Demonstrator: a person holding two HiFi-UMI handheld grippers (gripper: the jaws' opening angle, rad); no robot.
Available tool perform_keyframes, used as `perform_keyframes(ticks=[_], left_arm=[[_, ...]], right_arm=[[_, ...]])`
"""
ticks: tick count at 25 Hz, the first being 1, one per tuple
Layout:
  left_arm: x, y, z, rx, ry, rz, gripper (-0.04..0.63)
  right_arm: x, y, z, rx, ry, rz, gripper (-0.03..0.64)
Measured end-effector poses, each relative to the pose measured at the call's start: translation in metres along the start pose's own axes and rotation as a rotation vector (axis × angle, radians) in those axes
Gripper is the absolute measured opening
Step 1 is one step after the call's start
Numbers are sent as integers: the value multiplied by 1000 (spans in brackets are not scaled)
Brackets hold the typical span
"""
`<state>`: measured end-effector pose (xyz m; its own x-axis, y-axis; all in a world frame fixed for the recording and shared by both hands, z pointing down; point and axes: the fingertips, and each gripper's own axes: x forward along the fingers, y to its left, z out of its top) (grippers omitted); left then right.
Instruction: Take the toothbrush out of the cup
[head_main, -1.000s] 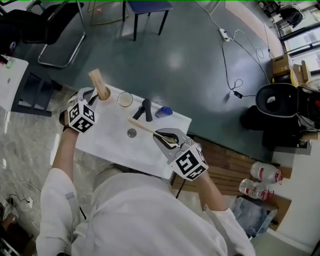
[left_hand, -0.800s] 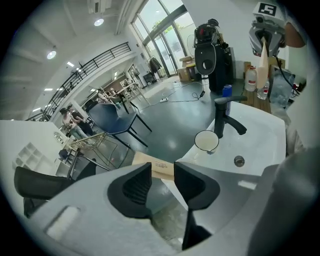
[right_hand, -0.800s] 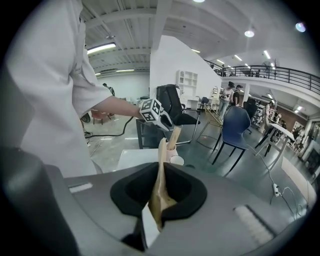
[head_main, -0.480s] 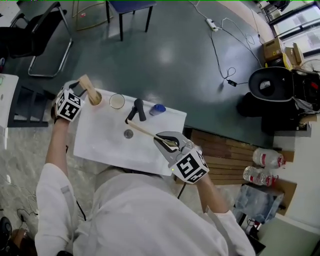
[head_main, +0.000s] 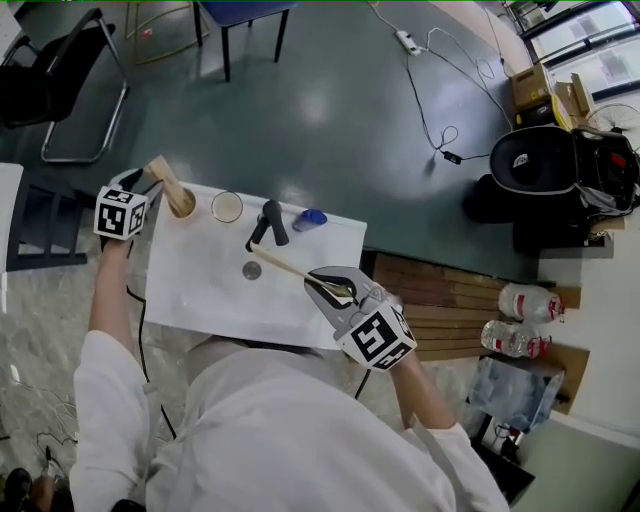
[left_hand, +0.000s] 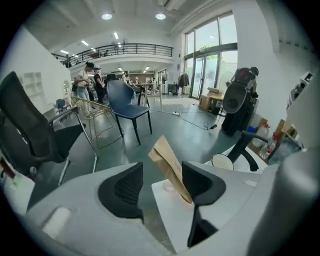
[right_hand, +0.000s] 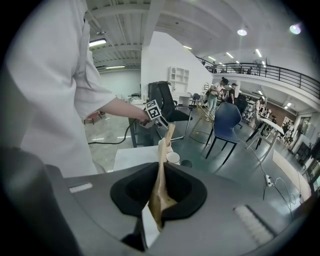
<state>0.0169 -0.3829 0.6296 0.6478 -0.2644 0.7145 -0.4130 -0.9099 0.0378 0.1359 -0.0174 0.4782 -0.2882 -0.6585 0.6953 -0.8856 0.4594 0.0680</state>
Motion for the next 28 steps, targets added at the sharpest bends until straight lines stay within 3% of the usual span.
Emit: perform_keyframes(ticks=[4,14,21,28], left_arm=[[14,-4,-6,-45,-22,-66,252],[47,-19,-15,-65,-26,-175,248],[54,-24,-14,-85,-71,-189,127],[50,-32,-9,-109,-129,-213,72]], right_arm=[[6,1,6,2,10,-5,31],[9,3,11,-1,36,-12,31],[7,2,6,1,54,-21,31],[8,2,8,-10,54,-11,31]])
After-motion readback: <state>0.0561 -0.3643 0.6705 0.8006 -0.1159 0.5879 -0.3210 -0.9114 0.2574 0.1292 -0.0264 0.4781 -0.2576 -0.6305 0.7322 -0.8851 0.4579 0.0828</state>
